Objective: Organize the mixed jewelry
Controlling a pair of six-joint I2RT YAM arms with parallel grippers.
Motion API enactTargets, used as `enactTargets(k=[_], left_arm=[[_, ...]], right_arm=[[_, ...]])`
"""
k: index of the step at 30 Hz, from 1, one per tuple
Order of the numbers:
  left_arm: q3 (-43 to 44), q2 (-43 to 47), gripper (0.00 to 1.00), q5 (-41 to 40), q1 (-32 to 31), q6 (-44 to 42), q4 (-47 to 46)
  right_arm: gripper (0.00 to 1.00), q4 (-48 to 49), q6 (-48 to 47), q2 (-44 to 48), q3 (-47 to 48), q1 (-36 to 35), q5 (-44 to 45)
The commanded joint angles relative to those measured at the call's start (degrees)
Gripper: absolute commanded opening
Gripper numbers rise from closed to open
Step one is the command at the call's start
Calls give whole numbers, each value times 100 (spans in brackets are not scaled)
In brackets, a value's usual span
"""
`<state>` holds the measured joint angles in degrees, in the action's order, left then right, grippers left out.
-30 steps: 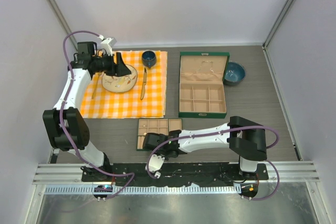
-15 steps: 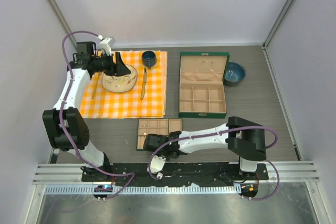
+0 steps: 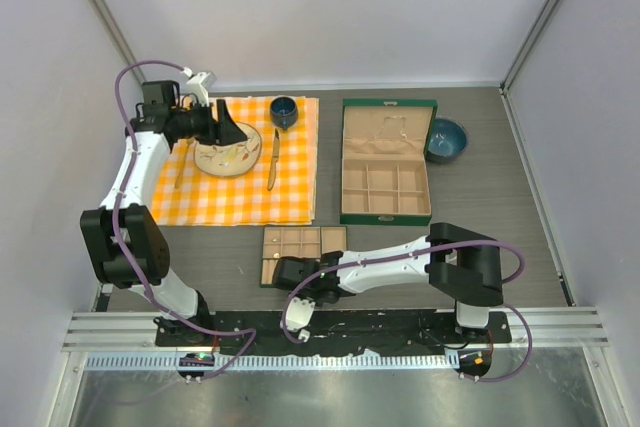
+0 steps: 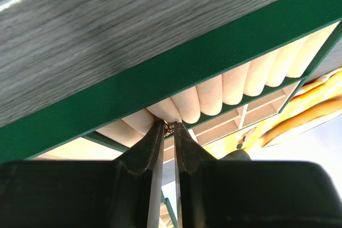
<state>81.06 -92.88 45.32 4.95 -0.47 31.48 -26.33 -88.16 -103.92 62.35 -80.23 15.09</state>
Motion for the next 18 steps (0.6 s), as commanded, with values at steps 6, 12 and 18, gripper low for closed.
enactTargets(k=[6,12,18], left_arm=[[-64,95,63,267,155,-6,-187],[-134,147,63,293,199,-6,-195],[-248,200,62,328,217,-15,-230]], right_arm=[[5,-127,229,-199,41,-116,-235],[6,-197,334,-243,32,-169,-287],[13,-303,528,-287,137,-213,-367]])
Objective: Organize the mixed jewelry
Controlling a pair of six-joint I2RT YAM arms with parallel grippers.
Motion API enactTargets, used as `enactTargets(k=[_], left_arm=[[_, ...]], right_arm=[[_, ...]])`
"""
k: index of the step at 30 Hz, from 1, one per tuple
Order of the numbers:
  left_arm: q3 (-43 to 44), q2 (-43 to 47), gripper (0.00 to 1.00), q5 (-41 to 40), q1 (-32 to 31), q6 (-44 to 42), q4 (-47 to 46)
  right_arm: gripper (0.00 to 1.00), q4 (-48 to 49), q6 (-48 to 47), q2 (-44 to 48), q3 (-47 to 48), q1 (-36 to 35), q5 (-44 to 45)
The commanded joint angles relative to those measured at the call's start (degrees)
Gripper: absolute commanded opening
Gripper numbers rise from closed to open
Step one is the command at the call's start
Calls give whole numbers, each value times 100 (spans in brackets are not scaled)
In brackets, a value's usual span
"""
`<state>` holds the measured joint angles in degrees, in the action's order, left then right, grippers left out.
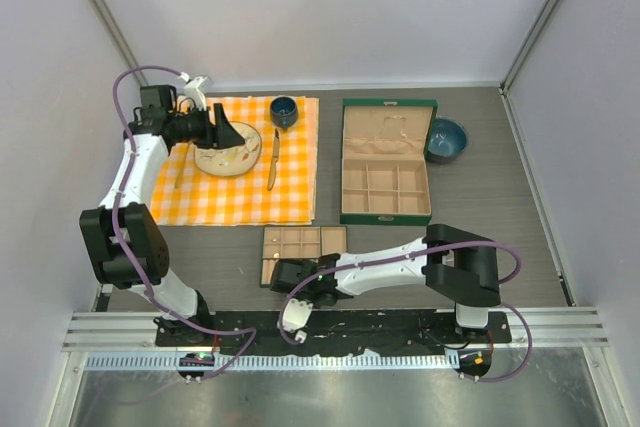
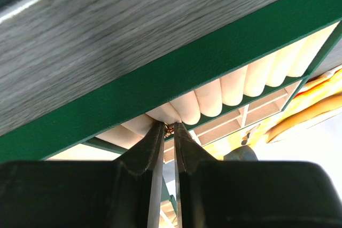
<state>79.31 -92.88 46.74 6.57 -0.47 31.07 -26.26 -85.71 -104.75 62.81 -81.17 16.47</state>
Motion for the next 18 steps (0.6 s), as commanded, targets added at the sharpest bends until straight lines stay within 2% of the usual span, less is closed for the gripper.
enactTargets(k=[1,6,18], left_arm=[[-82,200,63,178,55,-15,-189],[-82,191,62,195,73,-6,-189],[-65,174,63,151,99,-6,-145]], right_arm=[[15,-370,327,-212,152,-119,-504],[24,-599,529,-195,329,-119,-574],[39,-1083,925,-99,821,-110,-636]])
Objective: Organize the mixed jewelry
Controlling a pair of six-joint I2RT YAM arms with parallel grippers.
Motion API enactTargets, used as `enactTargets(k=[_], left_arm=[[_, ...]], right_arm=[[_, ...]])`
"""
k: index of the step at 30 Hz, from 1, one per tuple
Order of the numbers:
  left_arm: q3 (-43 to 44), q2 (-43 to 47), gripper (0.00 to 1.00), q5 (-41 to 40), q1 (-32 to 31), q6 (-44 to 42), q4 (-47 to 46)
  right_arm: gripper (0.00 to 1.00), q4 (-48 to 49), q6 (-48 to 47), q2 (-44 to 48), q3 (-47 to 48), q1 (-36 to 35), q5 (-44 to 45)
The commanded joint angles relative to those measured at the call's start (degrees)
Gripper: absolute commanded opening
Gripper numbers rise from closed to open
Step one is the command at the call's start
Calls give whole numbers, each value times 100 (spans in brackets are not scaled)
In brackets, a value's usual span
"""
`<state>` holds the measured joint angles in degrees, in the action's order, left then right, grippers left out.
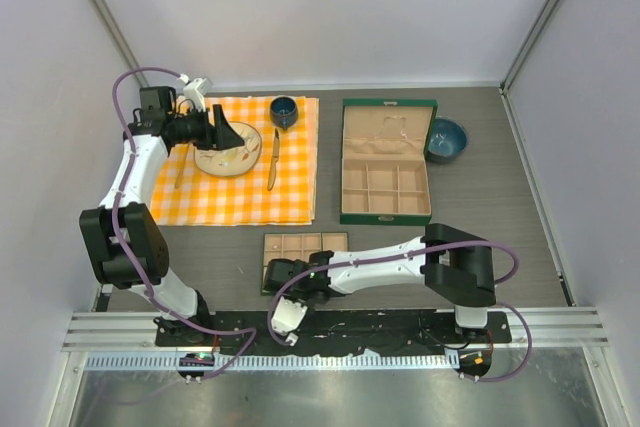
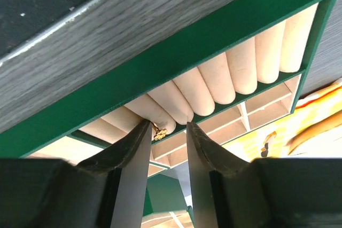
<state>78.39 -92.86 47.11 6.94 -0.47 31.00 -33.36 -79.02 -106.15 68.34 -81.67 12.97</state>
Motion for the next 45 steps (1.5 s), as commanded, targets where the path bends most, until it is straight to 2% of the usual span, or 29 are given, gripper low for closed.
enactTargets(k=[1,26,37,45], left_arm=[[36,172,63,105,62,-6,-147],[54,154,63,44,62,21,-156],[36,163,63,26,62,21,-156],[-25,163,63,0,62,12,-138]], right_arm=[[39,-373,256,50,277,-60,-260],[41,-574,89,279,497,142,65],[41,-820,370,463,619,134,91],[41,-909,914,437,1173,169,21]])
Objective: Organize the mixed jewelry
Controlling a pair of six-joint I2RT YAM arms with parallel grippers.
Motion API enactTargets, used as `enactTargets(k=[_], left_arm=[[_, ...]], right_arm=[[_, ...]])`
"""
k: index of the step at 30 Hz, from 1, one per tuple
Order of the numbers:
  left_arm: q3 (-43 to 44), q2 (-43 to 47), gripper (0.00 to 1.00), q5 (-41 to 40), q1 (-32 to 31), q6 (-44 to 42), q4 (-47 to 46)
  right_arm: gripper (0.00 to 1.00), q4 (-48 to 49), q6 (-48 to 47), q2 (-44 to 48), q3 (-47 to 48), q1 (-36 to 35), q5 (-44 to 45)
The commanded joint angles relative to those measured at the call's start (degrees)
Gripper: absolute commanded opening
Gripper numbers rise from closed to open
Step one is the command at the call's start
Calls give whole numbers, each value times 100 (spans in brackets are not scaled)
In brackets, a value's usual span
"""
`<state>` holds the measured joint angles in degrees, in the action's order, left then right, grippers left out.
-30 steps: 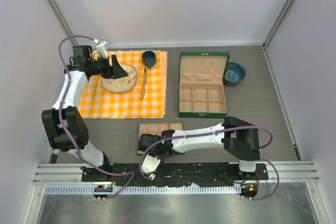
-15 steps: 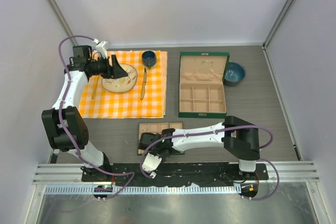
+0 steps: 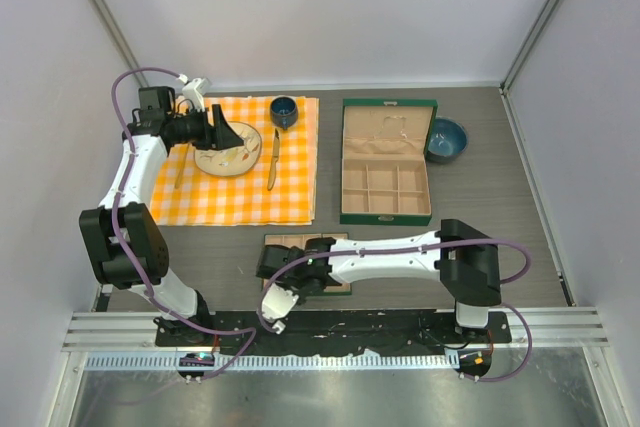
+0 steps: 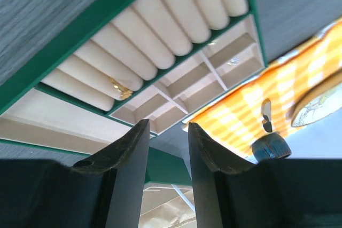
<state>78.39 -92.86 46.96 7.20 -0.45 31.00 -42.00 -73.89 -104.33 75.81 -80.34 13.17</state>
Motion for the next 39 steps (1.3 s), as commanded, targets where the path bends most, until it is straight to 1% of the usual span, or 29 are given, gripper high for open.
enactTargets(k=[1,5,6,8,9,13,15,16,17,19,23,25,28,39], left_arm=[[-43,172,63,15,36,27,-138],[-192,233,63,172,36,18,-174],[-227,268,62,217,36,158,-200],[-350,312,63,296,36,177,-226],[-403,364,63,305,44,177,-252],[-658,462,63,323,36,185,-428],[-720,470,62,340,36,194,-437],[-729,444,63,349,36,229,-472],[-729,435,63,349,44,255,-481],[-720,383,63,367,36,361,-516],[-728,330,63,314,44,484,-551],[-772,321,63,270,36,493,-586],[-895,269,63,121,36,458,-631],[-852,14,63,-20,36,379,-639]], right_arm=[[41,-45,480,256,469,62,-7],[41,-159,963,264,697,185,-95],[41,-186,1199,282,733,272,-130],[41,-282,1455,326,838,386,-262],[41,-300,1761,352,865,518,-340],[41,-388,2386,598,936,939,-815],[41,-432,2510,800,918,1150,-1166],[41,-528,2598,844,944,1369,-1228],[41,-590,2668,871,1057,1511,-1542],[41,-765,2800,862,1199,1879,-1834],[41,-819,3037,985,1244,2188,-2467],[41,-679,3143,1108,1121,2268,-2810],[41,-503,3266,1161,804,2329,-3039],[40,349,3925,1064,75,2365,-3250]])
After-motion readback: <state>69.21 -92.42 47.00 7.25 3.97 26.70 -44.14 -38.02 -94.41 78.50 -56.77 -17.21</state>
